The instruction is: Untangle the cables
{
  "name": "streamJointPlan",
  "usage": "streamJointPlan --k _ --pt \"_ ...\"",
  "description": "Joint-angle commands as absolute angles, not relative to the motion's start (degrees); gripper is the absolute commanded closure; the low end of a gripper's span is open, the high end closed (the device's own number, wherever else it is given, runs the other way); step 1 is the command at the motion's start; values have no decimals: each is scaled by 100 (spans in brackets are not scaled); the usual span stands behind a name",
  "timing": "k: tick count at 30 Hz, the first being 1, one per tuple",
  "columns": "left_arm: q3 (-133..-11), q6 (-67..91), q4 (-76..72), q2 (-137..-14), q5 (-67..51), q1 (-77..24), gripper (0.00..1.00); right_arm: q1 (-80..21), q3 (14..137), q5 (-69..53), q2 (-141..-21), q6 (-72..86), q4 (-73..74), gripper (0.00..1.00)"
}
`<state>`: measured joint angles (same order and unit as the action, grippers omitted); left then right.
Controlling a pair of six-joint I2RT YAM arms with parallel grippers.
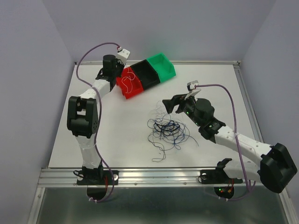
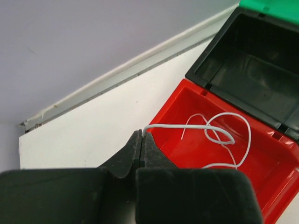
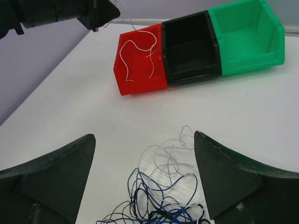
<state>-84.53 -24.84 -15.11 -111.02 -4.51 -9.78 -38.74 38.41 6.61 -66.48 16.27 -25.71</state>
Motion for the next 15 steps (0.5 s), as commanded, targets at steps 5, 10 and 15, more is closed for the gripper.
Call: streamJointPlan --k 5,10,15 --pt "-9042 -3068 -493 -11557 448 -1397 100 -3911 3718 624 -6539 1626 -2751 9" --pt "-9913 -2901 612 -12329 449 -1450 100 -3920 3691 650 -6504 1626 -2751 9" --pt "-10265 -2918 1072 -12612 632 -1468 100 -3911 3691 607 -6504 1643 -2751 9"
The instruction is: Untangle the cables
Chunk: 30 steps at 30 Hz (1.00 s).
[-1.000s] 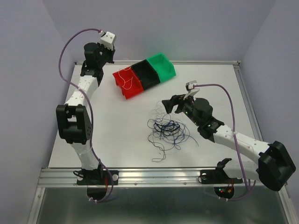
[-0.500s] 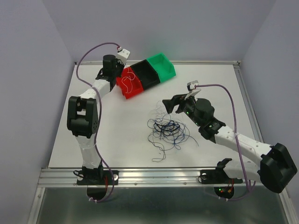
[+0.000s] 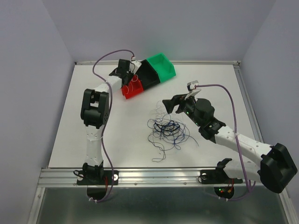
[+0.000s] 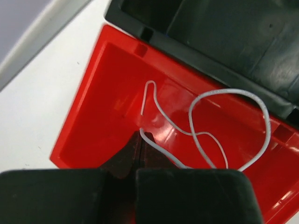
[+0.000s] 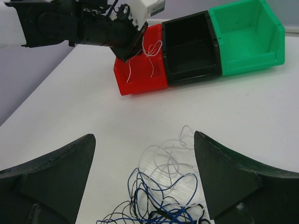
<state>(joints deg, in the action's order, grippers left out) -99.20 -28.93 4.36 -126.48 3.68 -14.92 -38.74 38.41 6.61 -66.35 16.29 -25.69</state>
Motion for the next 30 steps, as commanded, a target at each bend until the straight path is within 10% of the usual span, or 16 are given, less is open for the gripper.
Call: streamJointPlan --k 1,8,15,30 --pt "-10344 -2927 1238 -12717 694 -1468 100 -3911 3700 606 -6513 1644 -2751 9" --pt "-10792 -2883 1529 -12876 765 -1459 100 -3911 3700 615 -6548 1644 -2733 9" --pt "-10880 -2725 1406 -12332 423 -1450 57 -3911 3709 607 -6592 1644 -2733 9" --pt "-11180 -3120 2355 -11725 896 -1459 32 -3911 3718 598 -6565 1652 -2725 9"
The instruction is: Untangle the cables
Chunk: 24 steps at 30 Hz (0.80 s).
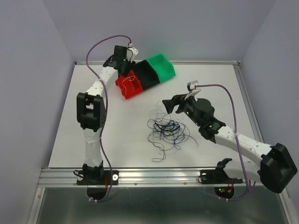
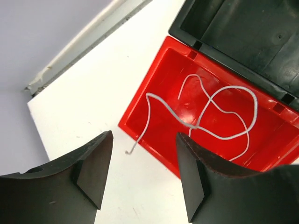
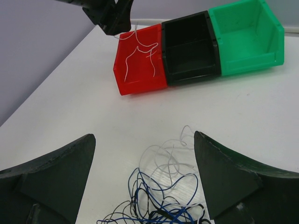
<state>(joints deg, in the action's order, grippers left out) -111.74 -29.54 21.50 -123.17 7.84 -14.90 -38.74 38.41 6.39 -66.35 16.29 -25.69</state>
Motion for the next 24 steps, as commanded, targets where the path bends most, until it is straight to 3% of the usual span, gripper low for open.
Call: streamJointPlan --k 1,11,14,15,17,18,22,24 --pt "-11197 -3138 2355 -11725 931 -1459 32 -3911 3718 589 -6583 1652 -2733 9" --pt "-10978 -3191 2716 -11654 27 -1555 41 -3920 3876 765 -6627 1696 -2391 9" --pt "-10706 -3016 2479 -11803 -130 -1608 50 -3911 4104 721 -6802 1722 -2005 12" --pt "-10722 -2954 2461 -11856 -149 -1600 59 -3911 4174 660 -6959 1714 -1891 14" --pt "-10400 -2857 2199 -11743 -298 -1573 62 -3911 4429 642 -7110 1696 -1478 16" --pt "-10154 -2804 2015 -11577 -377 -1573 62 -3920 4525 633 -7180 1670 -1294 16" --pt "-8574 -2778 899 -10226 -1386 -1757 37 -3911 4737 940 -7540 1608 -747 19" --pt "-8291 -2690 713 -9915 -1711 -1880 35 -3911 4807 1037 -7672 1635 -712 21"
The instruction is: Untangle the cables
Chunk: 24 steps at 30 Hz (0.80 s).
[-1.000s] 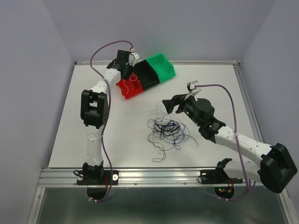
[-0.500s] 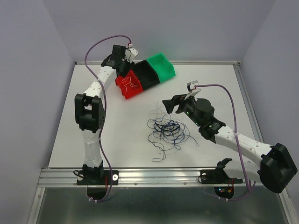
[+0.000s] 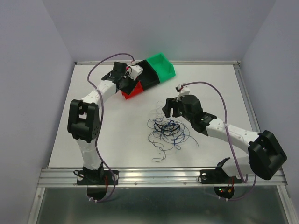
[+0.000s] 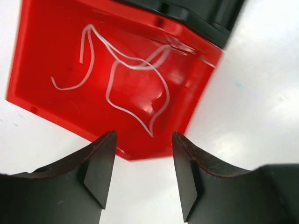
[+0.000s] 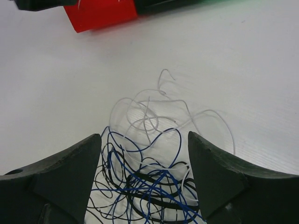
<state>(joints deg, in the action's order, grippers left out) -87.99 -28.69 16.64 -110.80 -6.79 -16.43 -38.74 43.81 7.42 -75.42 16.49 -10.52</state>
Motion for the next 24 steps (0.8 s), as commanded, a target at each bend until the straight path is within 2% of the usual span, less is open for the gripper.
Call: streamJointPlan --k 1,11,19,24 --pt "-8210 -2594 712 -9749 -1888 -1950 35 -3911 4825 1072 -7699 1670 -712 21" --pt "-7998 -2058 870 -9931 -2312 -2979 33 -3911 4298 2197 -6610 1925 -958 11" --pt "-8060 -1855 783 -10502 -1969 -3550 33 -3911 3876 2654 -5758 1934 -1274 11" --pt "-8016 -1714 694 -10731 -1731 -3647 33 -3911 3841 2637 -5660 1907 -1292 11"
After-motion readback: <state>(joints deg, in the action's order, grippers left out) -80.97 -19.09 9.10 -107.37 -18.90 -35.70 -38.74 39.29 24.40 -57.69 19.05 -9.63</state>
